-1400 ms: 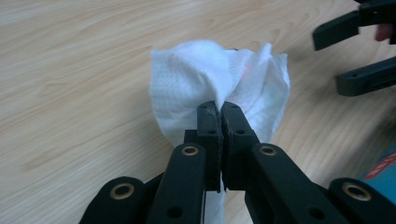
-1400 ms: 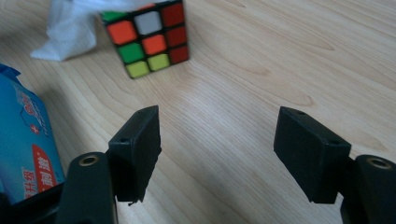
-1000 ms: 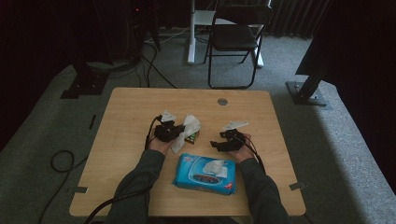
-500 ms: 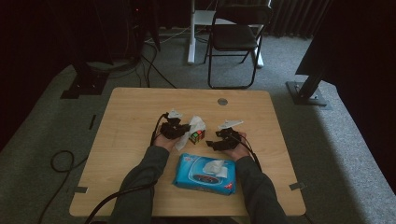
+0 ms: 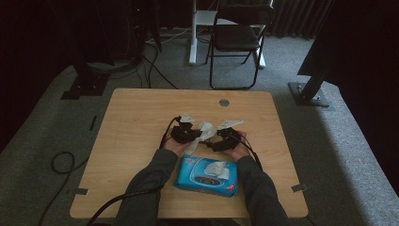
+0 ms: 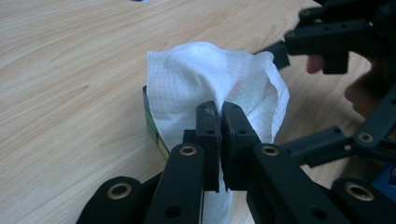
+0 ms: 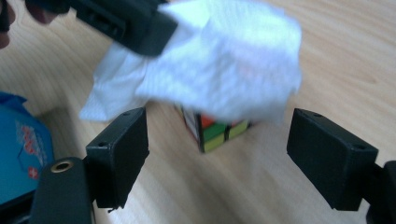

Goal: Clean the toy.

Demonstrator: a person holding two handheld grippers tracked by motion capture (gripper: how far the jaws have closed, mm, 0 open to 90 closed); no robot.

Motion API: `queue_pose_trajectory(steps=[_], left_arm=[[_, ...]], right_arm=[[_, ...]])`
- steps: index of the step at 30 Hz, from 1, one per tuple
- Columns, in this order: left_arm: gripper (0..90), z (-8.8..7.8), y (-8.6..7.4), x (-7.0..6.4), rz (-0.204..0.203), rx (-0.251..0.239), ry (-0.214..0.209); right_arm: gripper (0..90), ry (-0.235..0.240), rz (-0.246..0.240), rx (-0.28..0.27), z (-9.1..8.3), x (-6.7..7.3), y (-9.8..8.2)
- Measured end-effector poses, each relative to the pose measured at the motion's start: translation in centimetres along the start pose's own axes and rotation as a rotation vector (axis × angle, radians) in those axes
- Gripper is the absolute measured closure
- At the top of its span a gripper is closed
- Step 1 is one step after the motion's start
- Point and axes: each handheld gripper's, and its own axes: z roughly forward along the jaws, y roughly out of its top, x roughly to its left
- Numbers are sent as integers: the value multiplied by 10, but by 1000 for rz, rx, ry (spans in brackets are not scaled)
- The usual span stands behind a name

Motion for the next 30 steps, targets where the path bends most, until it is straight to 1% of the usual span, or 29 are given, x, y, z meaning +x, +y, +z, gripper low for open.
queue_pose_trajectory(steps=[2,5,6,7,9,10,12,13,16,19,21,22,25,27,28,30], left_arm=[[864,-1,0,1,-2,-12,4],[846,-5,0,8,-51,-60,7],[845,-7,0,11,-72,-73,18],[841,-8,0,12,-82,-76,27],[841,-7,-1,15,-97,-69,41],[841,-6,-2,16,-96,-59,47],[841,-4,-4,17,-102,-50,50],[841,-3,-5,17,-105,-46,51],[842,-2,-5,17,-111,-44,45],[842,-1,-5,19,-122,-40,34],[847,-1,-6,20,-134,-43,30],[850,-1,-6,20,-137,-39,27],[858,0,-9,21,-138,-31,20],[859,2,-11,20,-141,-22,9],[862,3,-12,18,-138,-18,-2],[863,3,-12,17,-130,-14,-7]], right_arm=[[201,8,-7,-4,1,-2,5],[188,8,-17,0,3,-5,9],[184,13,-20,2,4,-6,9],[182,19,-21,-2,5,-7,10],[167,22,-18,0,8,-9,11],[162,20,-24,1,9,-9,11],[151,4,-37,13,13,-10,13],[151,3,-36,15,14,-10,14],[154,4,-50,18,17,-12,16],[219,27,-67,32,20,-11,14],[236,31,-77,39,20,-9,12],[247,26,-81,33,20,-7,12],[273,29,-75,23,18,-7,10],[282,33,-83,21,16,-5,7],[285,32,-91,22,12,-3,4],[286,32,-96,22,11,-3,2]])
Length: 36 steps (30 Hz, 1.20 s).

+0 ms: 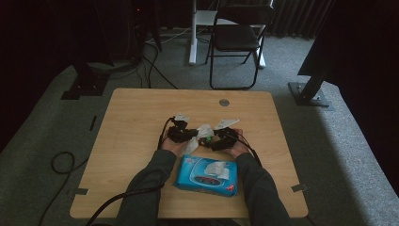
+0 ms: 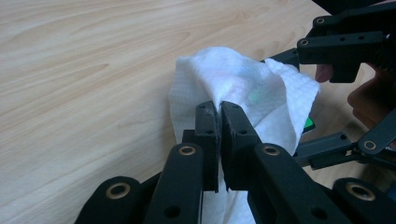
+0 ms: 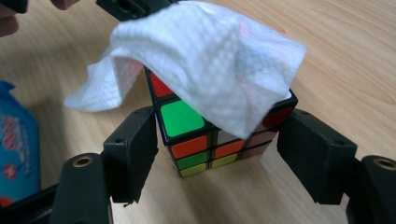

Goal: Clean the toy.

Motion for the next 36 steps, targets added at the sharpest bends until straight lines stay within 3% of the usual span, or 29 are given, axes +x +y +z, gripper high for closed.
queue_pose_trajectory(steps=[5,7,10,15,16,20,23,25,26,30,31,36], left_arm=[[865,-1,-1,-11,52,26,-22],[865,-5,-1,-18,92,26,-6],[864,-15,-1,-21,85,-28,-10],[860,-19,4,-23,93,-64,13],[860,-18,7,-22,71,-79,25],[850,-10,8,-18,52,-51,34],[849,0,6,-19,46,-18,11],[850,0,5,-20,44,-21,2],[852,0,4,-24,66,-14,2],[855,-3,6,-31,121,2,21],[855,-5,9,-36,135,-21,2],[855,1,10,-44,165,-24,-29]], right_arm=[[287,8,-13,-11,-11,5,-12],[295,15,-13,-12,-13,7,-15],[303,19,-5,-11,-15,7,-18],[200,-7,14,10,-8,5,-17],[183,-10,16,4,-7,5,-16],[140,-11,19,2,-4,4,-12],[200,-6,6,-1,0,5,-7],[247,0,1,3,0,6,-8],[303,14,-14,4,0,8,-9],[331,17,-23,6,-4,9,-11],[335,12,-25,-1,-5,9,-13],[335,8,-19,-7,-6,10,-14]])
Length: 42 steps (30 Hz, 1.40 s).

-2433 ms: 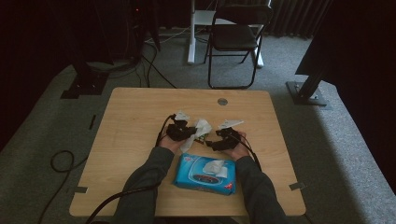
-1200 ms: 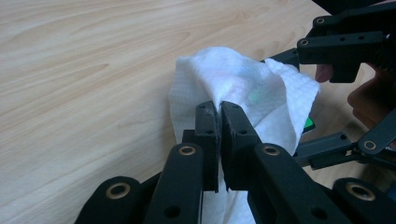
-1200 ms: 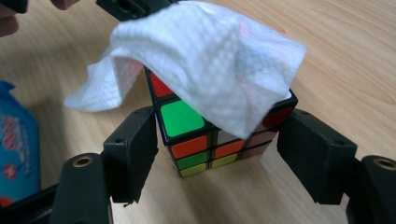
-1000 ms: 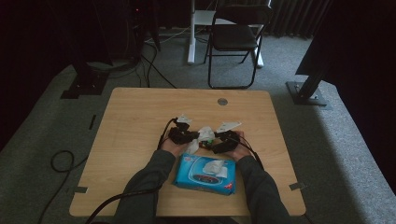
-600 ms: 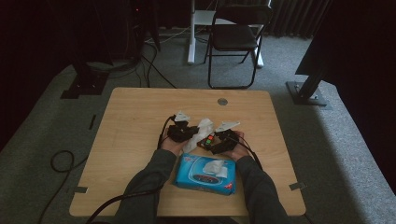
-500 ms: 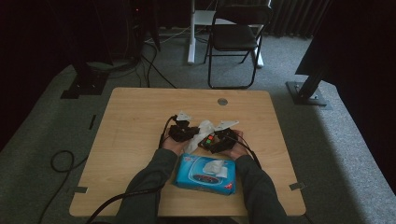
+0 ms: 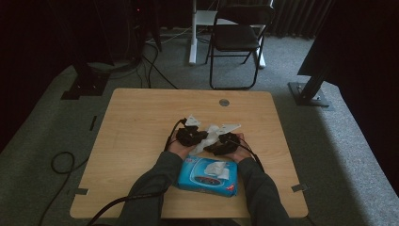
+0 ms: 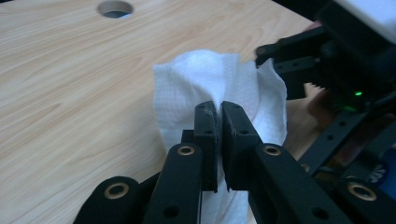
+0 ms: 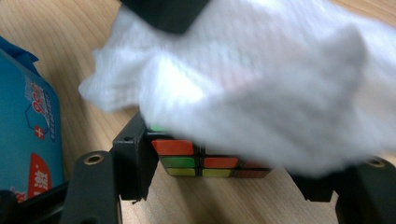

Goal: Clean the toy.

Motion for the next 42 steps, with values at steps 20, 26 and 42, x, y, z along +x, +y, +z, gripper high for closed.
queue_pose_trajectory(steps=[20,26,42], left_arm=[[869,9,4,-5,107,74,-13],[874,13,7,-6,140,82,-21],[875,15,9,-12,192,85,19]], right_arm=[[338,-10,-2,-7,0,1,-1],[339,-10,0,-9,0,1,-1],[338,-24,9,-12,2,1,0]])
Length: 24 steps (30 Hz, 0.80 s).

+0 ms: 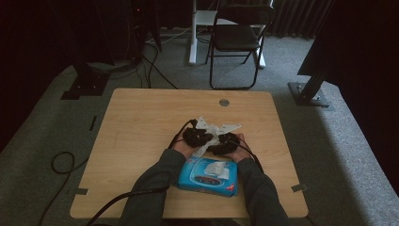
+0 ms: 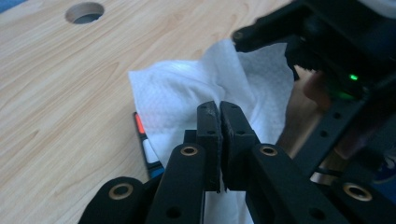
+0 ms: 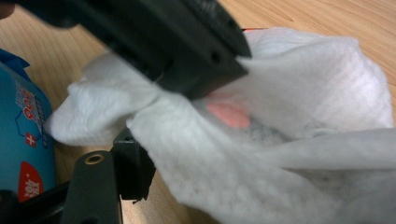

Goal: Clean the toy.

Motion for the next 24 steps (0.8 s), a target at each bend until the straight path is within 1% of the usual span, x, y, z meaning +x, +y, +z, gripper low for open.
queue_pose_trajectory(steps=[1,4,7,9,10,12,14,17,18,19,20,21,22,23,24], left_arm=[[875,0,0,1,0,2,6],[875,-3,-4,7,-30,-6,47],[875,-8,-9,18,-88,-6,95],[876,-10,-12,23,-111,-7,106],[875,-10,-11,22,-109,-7,109],[876,-9,-10,20,-101,-8,98],[875,-7,-8,15,-79,-9,84],[874,-3,-6,8,-44,-22,28],[874,-3,-6,6,-30,-22,31],[874,-3,-6,6,-25,-19,29],[874,-3,-6,7,-28,-18,25],[874,-4,-7,10,-36,-22,31],[875,-5,-8,12,-49,-24,39],[875,-6,-10,16,-75,-27,49],[875,-7,-12,19,-84,-29,58]], right_arm=[[338,0,0,0,0,0,0],[339,-1,-1,2,0,0,0],[338,0,-4,2,0,0,0],[339,0,-5,2,0,0,0],[338,1,-6,2,0,-1,0],[338,3,-5,2,0,-1,0],[338,2,-4,2,0,-1,0],[338,0,-2,2,0,-1,1],[338,0,-2,2,0,-1,0],[338,-1,-2,2,0,-1,0],[338,-1,-3,2,0,-1,0],[338,0,-2,2,0,-1,0],[338,0,-3,2,0,-1,0],[338,0,-3,2,0,-1,0],[338,0,-3,1,0,-1,0]])
